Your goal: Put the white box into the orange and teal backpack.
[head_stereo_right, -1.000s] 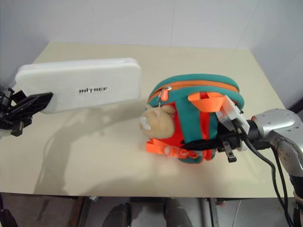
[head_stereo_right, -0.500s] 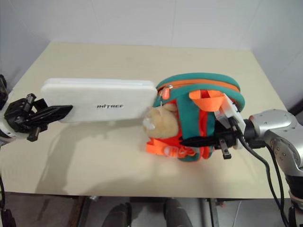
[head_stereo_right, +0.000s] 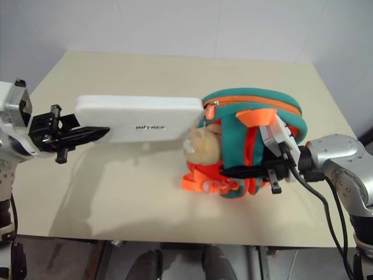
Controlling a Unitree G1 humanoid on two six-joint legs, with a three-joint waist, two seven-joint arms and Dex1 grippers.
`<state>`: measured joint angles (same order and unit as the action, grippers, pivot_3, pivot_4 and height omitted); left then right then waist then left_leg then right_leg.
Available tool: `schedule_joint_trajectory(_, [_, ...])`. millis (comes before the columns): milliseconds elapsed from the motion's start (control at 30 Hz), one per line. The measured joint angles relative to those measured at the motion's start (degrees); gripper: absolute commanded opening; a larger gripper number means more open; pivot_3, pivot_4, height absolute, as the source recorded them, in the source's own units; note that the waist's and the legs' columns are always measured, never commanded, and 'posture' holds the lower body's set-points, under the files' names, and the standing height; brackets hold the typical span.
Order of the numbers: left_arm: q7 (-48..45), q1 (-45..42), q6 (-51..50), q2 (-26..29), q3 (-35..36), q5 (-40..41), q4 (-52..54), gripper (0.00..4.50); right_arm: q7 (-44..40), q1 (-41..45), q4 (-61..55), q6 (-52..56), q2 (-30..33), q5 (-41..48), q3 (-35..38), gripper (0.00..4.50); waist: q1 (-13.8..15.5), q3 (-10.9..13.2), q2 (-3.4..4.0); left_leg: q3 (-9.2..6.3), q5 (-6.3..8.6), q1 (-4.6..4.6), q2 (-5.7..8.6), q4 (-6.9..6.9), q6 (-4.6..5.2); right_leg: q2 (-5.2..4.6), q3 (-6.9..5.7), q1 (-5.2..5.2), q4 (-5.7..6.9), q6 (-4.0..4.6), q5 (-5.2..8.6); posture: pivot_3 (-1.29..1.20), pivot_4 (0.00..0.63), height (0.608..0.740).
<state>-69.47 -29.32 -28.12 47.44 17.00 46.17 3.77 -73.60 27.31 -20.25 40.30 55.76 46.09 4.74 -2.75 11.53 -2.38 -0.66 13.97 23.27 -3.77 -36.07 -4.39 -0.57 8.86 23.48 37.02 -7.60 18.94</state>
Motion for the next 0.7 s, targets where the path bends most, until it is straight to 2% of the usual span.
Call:
schedule_joint_trajectory(267, [1.1, -2.6, 0.4, -2.0, -1.7, -1.5, -0.7, 1.34, 0.7, -0.1, 0.0, 0.0, 0.0, -0.1, 0.1, 0.0, 1.0, 0.0, 0.0, -0.01, 0.0, 0.01, 0.0, -0.01, 0.01, 0.0, 0.0, 0.01, 0.02, -0.01, -0.01, 0.0, 0.15, 0.74])
schedule_joint_trajectory(700, [5.6, -3.2, -0.2, -2.7, 0.6, -1.1, -0.9, 1.33, 1.7, -1.1, -1.0, -0.1, 0.0, -0.1, 0.2, 0.0, 0.8, 0.0, 0.0, 0.0, 0.0, 0.0, 0.0, -0.02, 0.01, 0.01, 0.01, 0.04, 0.08, -0.02, -0.01, 0.0, 0.15, 0.74])
